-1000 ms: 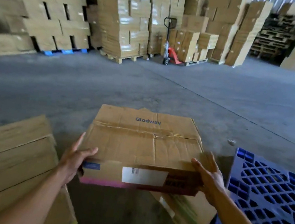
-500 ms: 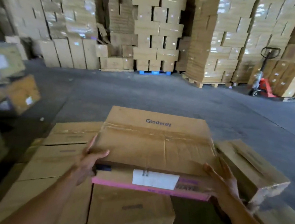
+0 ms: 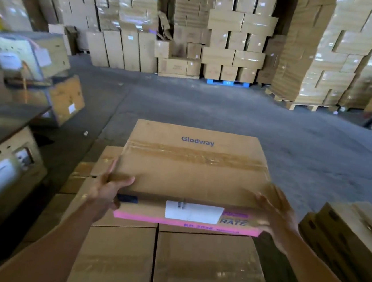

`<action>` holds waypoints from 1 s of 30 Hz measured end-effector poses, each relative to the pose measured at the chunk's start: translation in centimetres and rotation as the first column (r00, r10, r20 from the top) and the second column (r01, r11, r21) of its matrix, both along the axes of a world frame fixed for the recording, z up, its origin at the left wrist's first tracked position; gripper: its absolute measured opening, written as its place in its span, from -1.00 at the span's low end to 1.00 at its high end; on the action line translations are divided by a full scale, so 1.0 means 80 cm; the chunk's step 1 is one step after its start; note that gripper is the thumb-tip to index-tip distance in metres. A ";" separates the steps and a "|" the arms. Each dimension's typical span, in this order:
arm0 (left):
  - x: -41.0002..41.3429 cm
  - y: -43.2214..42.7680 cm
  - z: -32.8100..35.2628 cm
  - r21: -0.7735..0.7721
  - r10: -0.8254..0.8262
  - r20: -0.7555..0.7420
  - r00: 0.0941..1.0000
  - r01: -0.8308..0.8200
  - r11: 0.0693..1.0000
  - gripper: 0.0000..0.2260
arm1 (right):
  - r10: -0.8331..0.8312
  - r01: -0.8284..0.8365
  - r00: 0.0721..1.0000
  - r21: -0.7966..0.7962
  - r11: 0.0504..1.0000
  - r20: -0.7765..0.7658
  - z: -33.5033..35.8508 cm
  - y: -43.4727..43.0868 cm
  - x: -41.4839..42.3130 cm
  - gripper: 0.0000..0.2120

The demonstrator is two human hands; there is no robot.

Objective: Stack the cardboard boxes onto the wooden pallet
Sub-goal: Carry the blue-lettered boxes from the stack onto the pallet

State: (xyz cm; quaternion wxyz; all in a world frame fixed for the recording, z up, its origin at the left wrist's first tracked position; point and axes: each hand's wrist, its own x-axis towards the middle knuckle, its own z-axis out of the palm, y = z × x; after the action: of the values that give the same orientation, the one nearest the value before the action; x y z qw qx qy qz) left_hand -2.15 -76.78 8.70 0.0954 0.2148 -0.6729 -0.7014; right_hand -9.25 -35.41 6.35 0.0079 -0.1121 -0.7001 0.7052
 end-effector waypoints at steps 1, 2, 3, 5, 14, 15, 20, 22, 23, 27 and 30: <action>-0.023 -0.011 -0.001 0.014 0.010 0.003 1.000 -0.010 1.000 -0.24 | 0.006 -0.006 1.000 0.001 1.000 -0.006 0.000 -0.012 -0.028 -0.25; -0.046 -0.022 -0.003 0.024 0.020 -0.002 1.000 -0.020 1.000 -0.26 | 0.012 -0.012 1.000 0.002 1.000 -0.022 -0.001 -0.025 -0.056 -0.33; -0.072 -0.032 -0.007 0.027 0.030 -0.014 0.999 -0.029 0.999 -0.29 | 0.017 -0.017 0.999 0.007 1.000 -0.035 -0.005 -0.038 -0.085 -0.40; -0.132 -0.052 -0.014 0.033 0.048 -0.028 0.998 -0.047 0.998 -0.39 | 0.046 -0.046 0.998 0.003 0.999 -0.046 -0.014 -0.062 -0.151 -0.30; -0.374 -0.149 -0.104 0.028 0.188 0.033 0.982 -0.189 0.982 -0.53 | 0.064 -0.064 0.998 0.006 0.998 0.010 -0.105 -0.165 -0.409 -0.07; -0.393 -0.157 -0.118 0.015 0.215 0.041 0.976 -0.216 0.976 -0.54 | 0.064 -0.065 0.998 0.013 0.998 0.014 -0.119 -0.175 -0.430 -0.05; -0.475 -0.191 -0.192 -0.028 0.335 0.031 0.942 -0.335 0.942 -0.48 | 0.029 -0.029 0.998 0.004 1.000 0.052 -0.186 -0.224 -0.517 -0.03; -0.497 -0.206 -0.220 -0.031 0.350 0.029 0.936 -0.349 0.937 -0.39 | 0.026 -0.027 0.998 0.018 0.999 0.059 -0.213 -0.245 -0.541 -0.06; -0.506 -0.214 -0.234 -0.034 0.348 0.032 0.937 -0.347 0.937 -0.36 | 0.028 -0.030 0.998 0.024 0.999 0.063 -0.226 -0.254 -0.549 -0.07; -0.523 -0.235 -0.284 -0.008 0.321 0.073 0.944 -0.321 0.947 -0.32 | 0.033 -0.038 0.995 0.050 0.998 0.096 -0.277 -0.275 -0.565 -0.10; -0.525 -0.244 -0.313 0.046 0.301 0.100 0.948 -0.306 0.951 -0.33 | 0.037 -0.046 0.993 0.081 0.996 0.113 -0.308 -0.282 -0.564 -0.11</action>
State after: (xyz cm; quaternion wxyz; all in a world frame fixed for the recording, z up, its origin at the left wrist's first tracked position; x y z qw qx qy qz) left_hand -44.17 -96.33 -16.37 0.1646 0.3506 -0.6137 -0.6880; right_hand -54.36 -57.98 -18.26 -0.0414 -0.1364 -0.7304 0.6680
